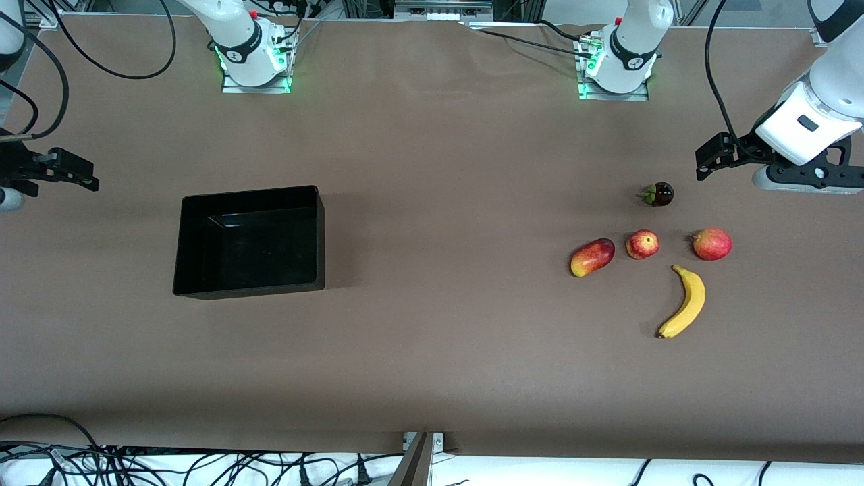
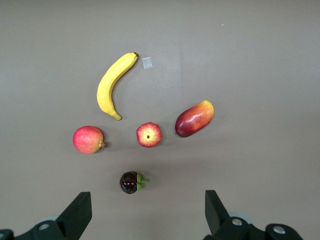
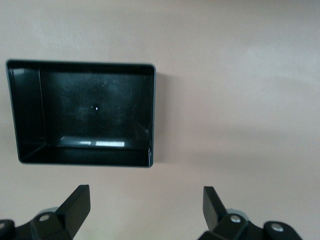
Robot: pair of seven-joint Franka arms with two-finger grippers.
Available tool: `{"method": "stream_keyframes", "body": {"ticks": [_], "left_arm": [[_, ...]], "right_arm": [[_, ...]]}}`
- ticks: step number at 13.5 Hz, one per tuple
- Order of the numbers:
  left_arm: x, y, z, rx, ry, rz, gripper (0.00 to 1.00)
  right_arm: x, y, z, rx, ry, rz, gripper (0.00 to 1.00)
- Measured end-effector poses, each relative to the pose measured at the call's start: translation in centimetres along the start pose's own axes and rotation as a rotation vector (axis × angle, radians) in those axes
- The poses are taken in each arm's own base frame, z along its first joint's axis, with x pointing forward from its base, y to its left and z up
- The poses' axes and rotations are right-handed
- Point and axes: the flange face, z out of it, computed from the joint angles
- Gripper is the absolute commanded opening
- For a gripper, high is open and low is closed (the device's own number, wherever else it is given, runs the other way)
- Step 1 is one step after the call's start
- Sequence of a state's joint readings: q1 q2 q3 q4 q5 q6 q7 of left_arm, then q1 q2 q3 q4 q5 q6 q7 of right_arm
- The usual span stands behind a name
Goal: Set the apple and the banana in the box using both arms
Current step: 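Reach the right gripper down to the rim of the black box, then slide the black box with the right gripper toward the fruit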
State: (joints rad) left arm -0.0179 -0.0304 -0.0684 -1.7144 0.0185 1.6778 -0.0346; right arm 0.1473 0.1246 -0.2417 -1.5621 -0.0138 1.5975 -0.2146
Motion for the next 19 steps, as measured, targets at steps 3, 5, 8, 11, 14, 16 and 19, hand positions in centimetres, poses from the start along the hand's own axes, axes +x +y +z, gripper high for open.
{"method": "stream_keyframes", "body": {"ticks": [3,5,8,11,14,16,19], "left_arm": [[0.0,0.0,0.0,0.000,-0.001,0.000,1.00],[0.0,0.0,0.0,0.000,-0.001,0.000,1.00],[0.0,0.0,-0.1,0.000,-0.001,0.000,1.00],[0.0,0.0,-0.1,0.000,-0.001,0.000,1.00],[0.0,0.0,-0.1,0.000,-0.003,0.000,1.00],[0.0,0.0,-0.1,0.000,-0.004,0.000,1.00],[0.0,0.0,-0.1,0.000,-0.004,0.000,1.00]], "right_arm": [[1.0,-0.6,5.7,0.011,-0.057,0.019,1.00],[2.6,-0.8,11.3,0.010,-0.068,0.023,1.00],[4.0,-0.9,20.0,0.000,-0.043,0.033,0.98],[3.9,-0.9,27.6,-0.002,-0.027,0.055,0.86],[3.0,-1.1,31.4,0.029,-0.074,0.085,0.40],[2.3,-1.1,32.2,0.034,-0.093,0.088,0.00],[2.0,-1.1,32.5,0.036,-0.101,0.090,0.00]]}}
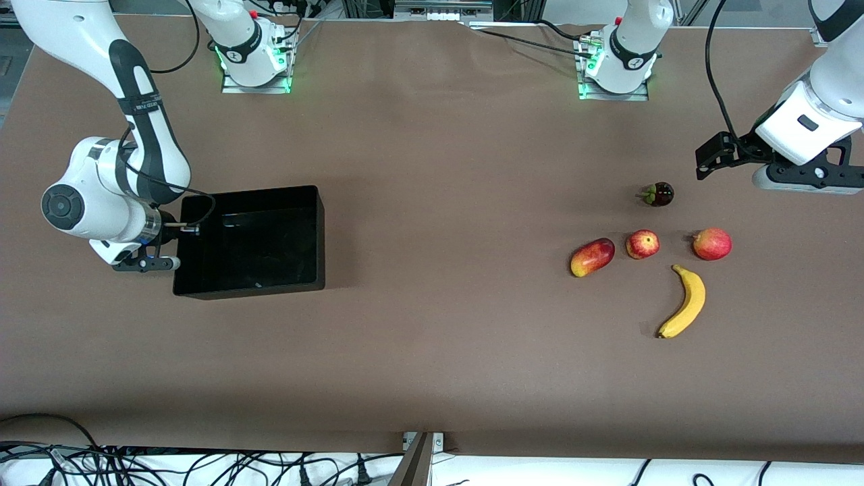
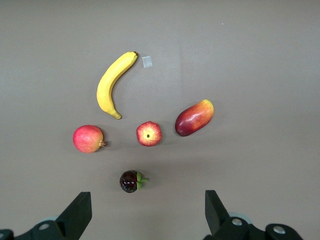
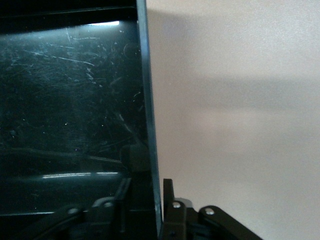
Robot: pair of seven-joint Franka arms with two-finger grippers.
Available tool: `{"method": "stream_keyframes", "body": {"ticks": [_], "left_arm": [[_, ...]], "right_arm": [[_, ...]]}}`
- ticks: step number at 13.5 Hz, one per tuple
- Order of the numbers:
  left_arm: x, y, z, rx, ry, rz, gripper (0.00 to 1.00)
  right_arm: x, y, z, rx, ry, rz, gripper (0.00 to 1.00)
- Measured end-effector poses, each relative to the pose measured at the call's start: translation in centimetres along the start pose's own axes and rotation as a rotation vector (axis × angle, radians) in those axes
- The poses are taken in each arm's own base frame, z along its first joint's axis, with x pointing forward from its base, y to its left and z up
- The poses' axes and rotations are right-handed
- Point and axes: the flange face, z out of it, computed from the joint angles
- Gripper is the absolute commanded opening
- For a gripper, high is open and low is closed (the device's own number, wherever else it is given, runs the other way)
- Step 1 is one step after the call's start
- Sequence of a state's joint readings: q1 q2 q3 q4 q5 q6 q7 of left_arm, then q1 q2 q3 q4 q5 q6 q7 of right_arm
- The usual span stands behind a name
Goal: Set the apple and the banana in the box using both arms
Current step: 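Slide the black box with the right gripper toward the fruit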
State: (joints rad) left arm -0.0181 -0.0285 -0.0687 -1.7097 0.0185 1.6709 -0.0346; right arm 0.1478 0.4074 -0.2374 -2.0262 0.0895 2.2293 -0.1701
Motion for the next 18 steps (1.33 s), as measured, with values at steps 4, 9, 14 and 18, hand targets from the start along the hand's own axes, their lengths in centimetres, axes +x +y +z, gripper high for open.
{"method": "stream_keyframes", "body": {"ticks": [4,9,14,18], "left_arm": [[0.0,0.1,0.0,0.000,-0.002,0.001,1.00],[-0.1,0.5,-0.1,0.001,-0.013,0.009,1.00],[-0.3,0.6,0.2,0.002,-0.046,0.011,1.00],[-0.2,0.6,0.6,0.001,-0.054,0.012,1.00]], "right_arm": [[0.1,-0.3,-1.0,0.004,0.011,-0.012,0.00],[2.9,-8.7,-7.0,0.030,0.069,-0.101,0.00],[3.4,-24.9,-9.5,0.161,0.050,-0.142,0.00],[1.1,-39.0,-5.2,0.154,0.006,-0.084,0.00]]}}
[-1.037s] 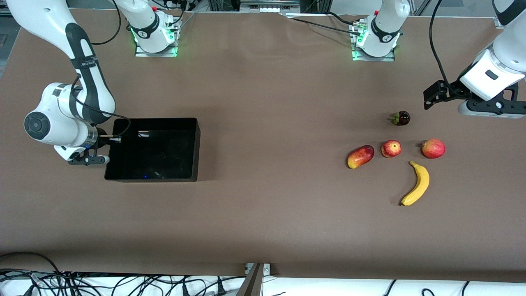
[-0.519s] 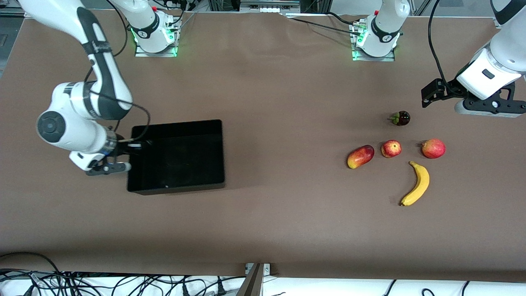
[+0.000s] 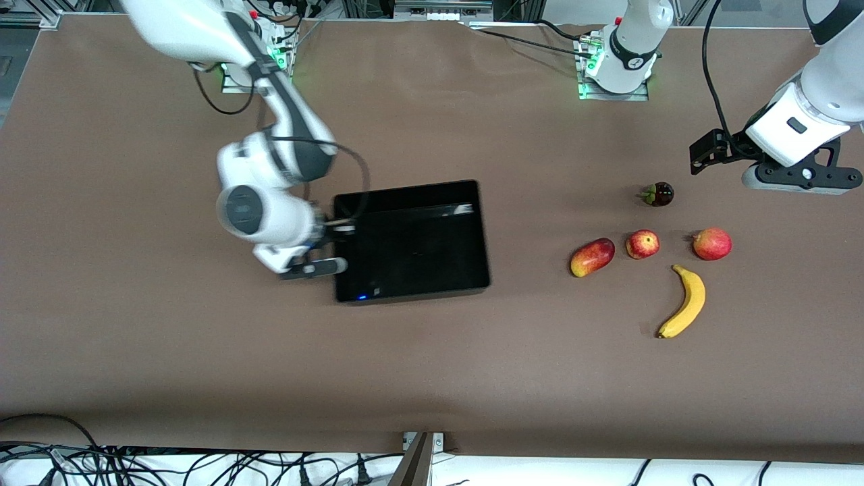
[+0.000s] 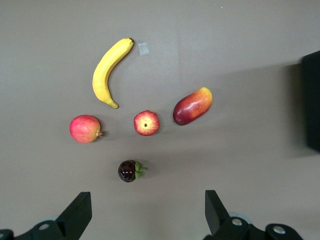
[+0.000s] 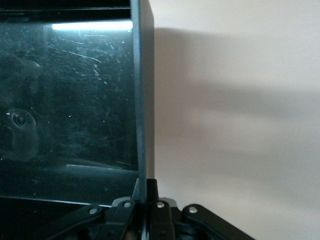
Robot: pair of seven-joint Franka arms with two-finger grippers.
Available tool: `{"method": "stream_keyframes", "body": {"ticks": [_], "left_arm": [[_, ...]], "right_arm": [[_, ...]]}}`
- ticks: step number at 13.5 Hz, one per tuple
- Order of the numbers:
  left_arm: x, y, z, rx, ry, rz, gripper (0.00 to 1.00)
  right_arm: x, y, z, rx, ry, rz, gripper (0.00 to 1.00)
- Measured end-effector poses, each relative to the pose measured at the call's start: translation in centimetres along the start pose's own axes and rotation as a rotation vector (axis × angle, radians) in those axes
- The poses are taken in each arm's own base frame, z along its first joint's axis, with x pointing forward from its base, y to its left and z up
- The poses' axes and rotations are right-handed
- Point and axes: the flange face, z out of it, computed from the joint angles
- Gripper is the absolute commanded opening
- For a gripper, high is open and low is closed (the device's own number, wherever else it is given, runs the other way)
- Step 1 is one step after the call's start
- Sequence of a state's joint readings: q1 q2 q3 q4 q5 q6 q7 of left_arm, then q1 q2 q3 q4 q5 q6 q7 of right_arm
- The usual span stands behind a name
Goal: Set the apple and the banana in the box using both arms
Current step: 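Slide the black box with the right gripper toward the fruit, then withdraw the right gripper while the left gripper reaches the small apple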
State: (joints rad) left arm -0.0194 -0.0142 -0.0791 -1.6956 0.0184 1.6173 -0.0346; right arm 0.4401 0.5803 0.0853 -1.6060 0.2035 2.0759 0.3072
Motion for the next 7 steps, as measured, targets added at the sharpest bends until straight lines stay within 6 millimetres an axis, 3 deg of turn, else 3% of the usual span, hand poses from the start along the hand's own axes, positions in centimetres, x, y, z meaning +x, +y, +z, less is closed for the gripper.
{"method": "stream_keyframes", "body": {"ticks": [1,3,6,7], "left_arm": [[0.1,0.0,0.1,0.000,-0.001,0.000,1.00],[0.6,0.0,0.3,-0.001,-0.005,0.000,1.00],[1.4,-0.2,2.7,-0.003,-0.088,0.011,1.00],[1.8,-0.3,4.2,-0.004,-0.126,0.013,1.00]], "right_arm": [[-0.4,-2.8,1.3,0.001,0.013,0.008,0.00],[-1.1,-6.4,3.8,0.002,0.031,0.023,0.00],[-2.1,-9.2,7.2,-0.020,0.050,0.084,0.00],[-2.3,-9.7,7.1,-0.025,0.058,0.098,0.00]]}}
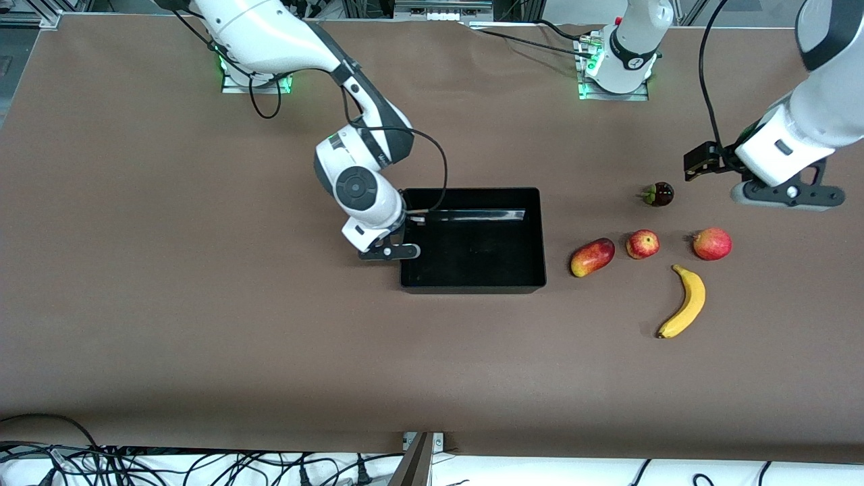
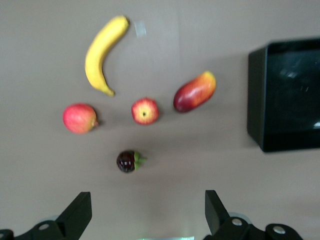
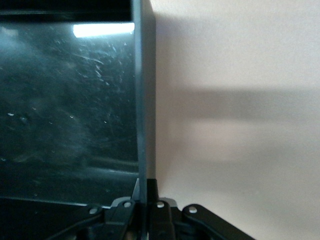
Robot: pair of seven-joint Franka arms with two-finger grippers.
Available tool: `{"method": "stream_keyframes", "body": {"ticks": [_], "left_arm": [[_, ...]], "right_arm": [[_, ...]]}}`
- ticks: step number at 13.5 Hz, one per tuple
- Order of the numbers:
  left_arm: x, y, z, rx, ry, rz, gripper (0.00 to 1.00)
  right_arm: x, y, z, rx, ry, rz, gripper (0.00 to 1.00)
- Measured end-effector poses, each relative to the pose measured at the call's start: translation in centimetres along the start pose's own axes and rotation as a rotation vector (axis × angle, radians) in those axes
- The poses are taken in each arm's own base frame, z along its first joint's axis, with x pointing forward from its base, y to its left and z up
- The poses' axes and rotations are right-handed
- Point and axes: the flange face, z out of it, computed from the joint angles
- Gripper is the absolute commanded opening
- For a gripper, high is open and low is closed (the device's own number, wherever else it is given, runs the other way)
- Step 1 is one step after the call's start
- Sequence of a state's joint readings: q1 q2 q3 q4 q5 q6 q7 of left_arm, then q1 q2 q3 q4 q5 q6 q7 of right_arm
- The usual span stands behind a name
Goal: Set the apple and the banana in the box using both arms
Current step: 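Withdraw the right gripper while the left gripper reaches the small apple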
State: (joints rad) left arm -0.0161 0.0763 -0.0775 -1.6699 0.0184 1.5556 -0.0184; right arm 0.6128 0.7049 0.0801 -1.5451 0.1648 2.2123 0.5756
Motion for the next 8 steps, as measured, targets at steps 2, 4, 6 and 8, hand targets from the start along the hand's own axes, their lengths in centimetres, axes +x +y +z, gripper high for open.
{"method": "stream_keyframes", "body": {"ticks": [2,4,6,8], "left_arm": [[2.0,-0.9,3.2,-0.007,-0.045,-0.009,1.00],[4.4,-2.2,6.5,-0.017,-0.055,-0.022,1.00],[7.2,-3.4,10.4,-0.025,-0.013,-0.029,1.00],[8.9,-3.3,15.1,-0.029,0.014,-0.026,1.00]], "right_arm": [[-0.1,-0.2,0.1,-0.005,0.002,0.022,0.00],[-0.1,-0.2,0.1,-0.005,0.002,0.053,0.99],[0.3,-0.3,-0.2,0.006,0.018,0.076,1.00],[1.2,-0.4,-1.7,0.020,0.041,0.082,1.00]]}}
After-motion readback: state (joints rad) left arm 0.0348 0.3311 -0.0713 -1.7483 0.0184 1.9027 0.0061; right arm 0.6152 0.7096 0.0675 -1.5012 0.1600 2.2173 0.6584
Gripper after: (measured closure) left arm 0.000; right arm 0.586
